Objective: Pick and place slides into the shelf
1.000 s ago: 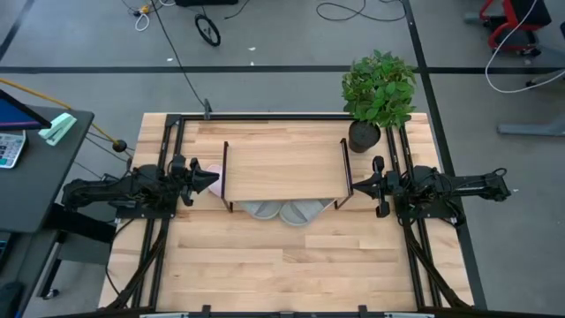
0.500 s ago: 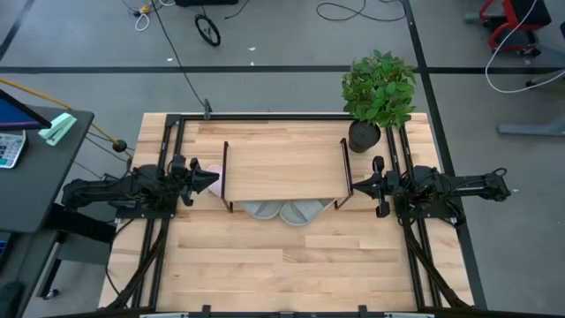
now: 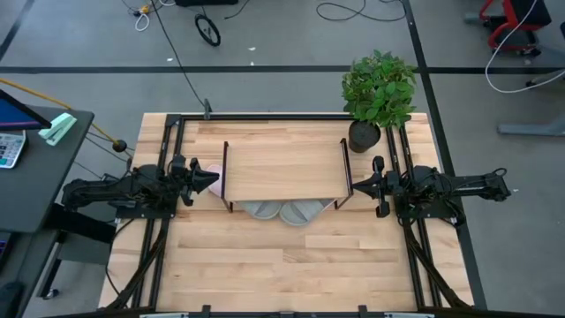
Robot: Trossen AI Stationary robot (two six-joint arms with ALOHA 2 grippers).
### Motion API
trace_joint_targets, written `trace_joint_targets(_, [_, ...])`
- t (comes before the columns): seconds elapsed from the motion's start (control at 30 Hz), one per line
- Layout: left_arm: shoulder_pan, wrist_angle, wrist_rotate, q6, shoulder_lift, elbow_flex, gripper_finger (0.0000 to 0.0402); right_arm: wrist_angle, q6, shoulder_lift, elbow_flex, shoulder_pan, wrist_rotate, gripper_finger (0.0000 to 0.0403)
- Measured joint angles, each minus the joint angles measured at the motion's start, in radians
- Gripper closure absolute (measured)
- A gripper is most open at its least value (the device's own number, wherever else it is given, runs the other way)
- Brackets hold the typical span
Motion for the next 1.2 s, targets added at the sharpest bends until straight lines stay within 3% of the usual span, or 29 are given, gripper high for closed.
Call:
trace_joint_targets(0.8, [0.0,0.0,-0.042,-0.027,0.0,0.0,0.0351,0.003,0.0,0.0,0.0,0.0,0.0,0.038])
trace_joint_targets(1.2, [0.0,0.005,-0.077,0.0,0.0,0.0,0.0349,0.022,0.269,0.002,0.0,0.0,0.021,0.038])
